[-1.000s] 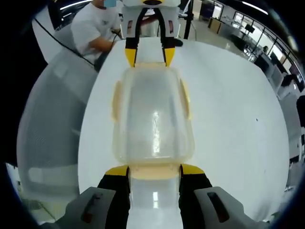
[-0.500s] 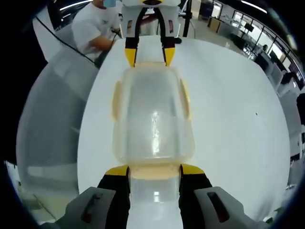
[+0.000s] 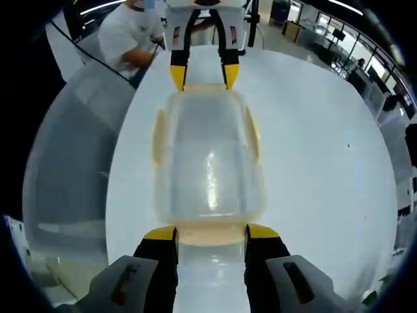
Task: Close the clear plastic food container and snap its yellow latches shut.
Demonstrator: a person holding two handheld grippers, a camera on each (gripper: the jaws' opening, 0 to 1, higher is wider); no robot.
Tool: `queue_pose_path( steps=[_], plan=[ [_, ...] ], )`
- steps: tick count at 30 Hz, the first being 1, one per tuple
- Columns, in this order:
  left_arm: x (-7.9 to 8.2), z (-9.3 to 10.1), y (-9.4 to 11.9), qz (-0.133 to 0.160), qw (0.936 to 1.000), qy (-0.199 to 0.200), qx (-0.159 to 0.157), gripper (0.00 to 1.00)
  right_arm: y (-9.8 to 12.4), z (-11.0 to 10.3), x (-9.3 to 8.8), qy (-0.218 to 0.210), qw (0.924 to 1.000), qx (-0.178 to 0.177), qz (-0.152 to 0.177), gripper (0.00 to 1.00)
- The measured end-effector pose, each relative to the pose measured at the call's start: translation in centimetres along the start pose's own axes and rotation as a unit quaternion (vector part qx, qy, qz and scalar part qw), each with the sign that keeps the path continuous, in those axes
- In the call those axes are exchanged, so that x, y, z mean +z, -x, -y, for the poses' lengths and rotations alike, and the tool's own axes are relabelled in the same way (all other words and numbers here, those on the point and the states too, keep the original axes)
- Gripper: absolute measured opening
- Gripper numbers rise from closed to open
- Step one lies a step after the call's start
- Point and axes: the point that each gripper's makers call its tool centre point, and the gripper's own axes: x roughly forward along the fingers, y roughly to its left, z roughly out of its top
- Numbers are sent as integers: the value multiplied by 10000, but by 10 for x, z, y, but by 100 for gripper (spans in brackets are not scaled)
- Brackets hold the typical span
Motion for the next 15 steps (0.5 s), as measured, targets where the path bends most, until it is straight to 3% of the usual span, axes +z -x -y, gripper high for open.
queue_pose_path(
  steps=[15],
  plan=[
    [16, 1, -8, 38, 10000, 5, -28, 38, 3, 1, -18, 2, 10000, -4, -67, 38]
  ],
)
